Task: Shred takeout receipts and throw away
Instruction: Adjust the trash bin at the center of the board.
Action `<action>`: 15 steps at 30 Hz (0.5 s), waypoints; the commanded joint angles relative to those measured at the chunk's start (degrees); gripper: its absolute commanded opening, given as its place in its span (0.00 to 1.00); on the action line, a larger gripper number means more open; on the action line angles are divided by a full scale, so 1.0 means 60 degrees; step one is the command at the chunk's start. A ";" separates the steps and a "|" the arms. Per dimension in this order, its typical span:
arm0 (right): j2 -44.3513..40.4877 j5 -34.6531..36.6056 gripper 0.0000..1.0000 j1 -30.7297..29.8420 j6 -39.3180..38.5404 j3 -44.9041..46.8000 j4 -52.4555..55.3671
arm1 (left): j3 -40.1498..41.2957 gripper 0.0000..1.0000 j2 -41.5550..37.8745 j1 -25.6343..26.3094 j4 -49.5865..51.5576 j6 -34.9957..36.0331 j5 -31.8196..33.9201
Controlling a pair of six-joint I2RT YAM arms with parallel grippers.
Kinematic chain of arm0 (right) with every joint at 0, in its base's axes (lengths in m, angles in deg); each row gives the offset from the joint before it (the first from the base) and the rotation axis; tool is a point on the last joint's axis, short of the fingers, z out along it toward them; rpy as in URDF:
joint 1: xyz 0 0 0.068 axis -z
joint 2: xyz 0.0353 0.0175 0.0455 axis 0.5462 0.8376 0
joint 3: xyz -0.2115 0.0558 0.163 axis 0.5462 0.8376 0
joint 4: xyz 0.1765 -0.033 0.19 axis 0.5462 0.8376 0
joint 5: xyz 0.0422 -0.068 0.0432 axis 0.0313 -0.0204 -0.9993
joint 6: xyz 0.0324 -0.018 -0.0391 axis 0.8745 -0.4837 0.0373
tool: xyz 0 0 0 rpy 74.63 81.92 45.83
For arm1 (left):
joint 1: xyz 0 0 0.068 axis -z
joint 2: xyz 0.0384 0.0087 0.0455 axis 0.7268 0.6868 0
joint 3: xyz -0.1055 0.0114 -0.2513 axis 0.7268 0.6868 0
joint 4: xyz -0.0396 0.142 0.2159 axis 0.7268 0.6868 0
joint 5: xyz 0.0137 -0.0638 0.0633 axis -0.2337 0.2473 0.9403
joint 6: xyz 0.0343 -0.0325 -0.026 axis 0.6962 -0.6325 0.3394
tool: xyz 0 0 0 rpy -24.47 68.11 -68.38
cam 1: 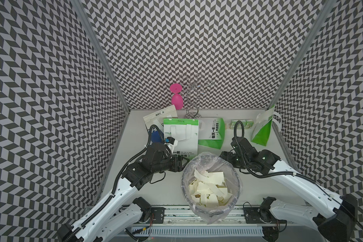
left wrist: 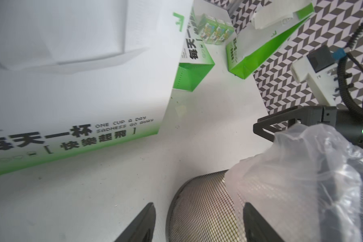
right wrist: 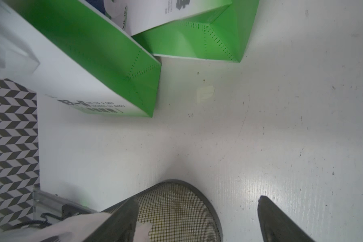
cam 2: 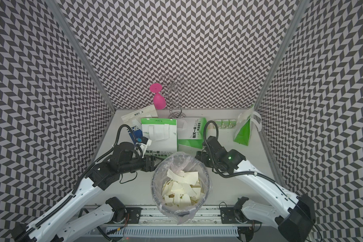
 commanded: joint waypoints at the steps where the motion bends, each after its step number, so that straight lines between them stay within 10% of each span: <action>1: 0.0307 0.1053 0.89 -0.0006 -0.0232 0.0069 -0.0990 | -0.0545 0.67 0.0251 -0.0309 0.0587 0.0560 0.0236; 15: 0.0237 -0.0589 0.92 0.2631 -0.1701 0.1546 -0.3272 | -0.1815 0.68 0.1011 -0.2646 0.1467 0.1156 -0.0496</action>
